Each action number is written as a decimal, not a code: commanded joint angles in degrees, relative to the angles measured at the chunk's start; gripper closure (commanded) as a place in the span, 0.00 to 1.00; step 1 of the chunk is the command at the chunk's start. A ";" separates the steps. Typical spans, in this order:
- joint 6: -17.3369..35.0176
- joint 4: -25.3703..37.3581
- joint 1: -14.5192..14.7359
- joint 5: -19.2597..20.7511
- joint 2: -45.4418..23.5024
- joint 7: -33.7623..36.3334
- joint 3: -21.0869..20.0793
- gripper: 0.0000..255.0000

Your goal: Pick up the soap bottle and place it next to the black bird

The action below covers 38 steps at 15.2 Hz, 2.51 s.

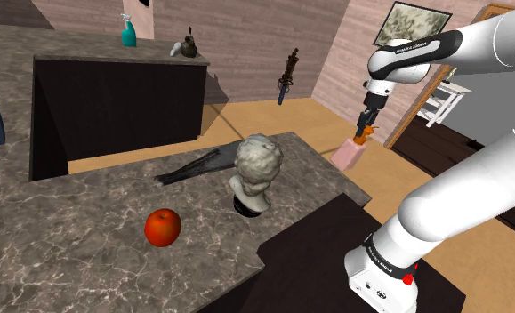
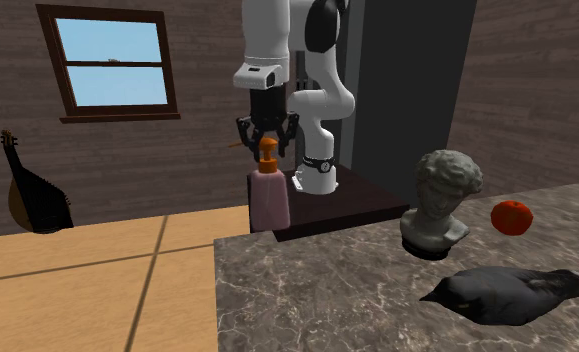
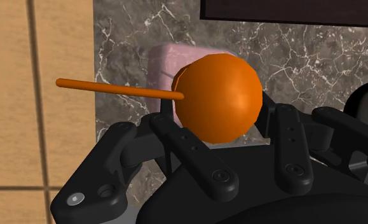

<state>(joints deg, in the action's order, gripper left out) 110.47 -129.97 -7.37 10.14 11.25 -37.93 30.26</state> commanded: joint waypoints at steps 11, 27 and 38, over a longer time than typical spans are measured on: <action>-9.50 6.83 0.15 0.43 2.84 0.23 -1.18 1.00; -21.82 18.43 0.58 0.06 3.62 -0.37 -2.35 1.00; -25.51 22.62 4.02 -3.07 2.16 7.23 -7.51 1.00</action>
<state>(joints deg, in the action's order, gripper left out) 84.77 -107.50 -3.94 7.68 13.91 -32.10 23.55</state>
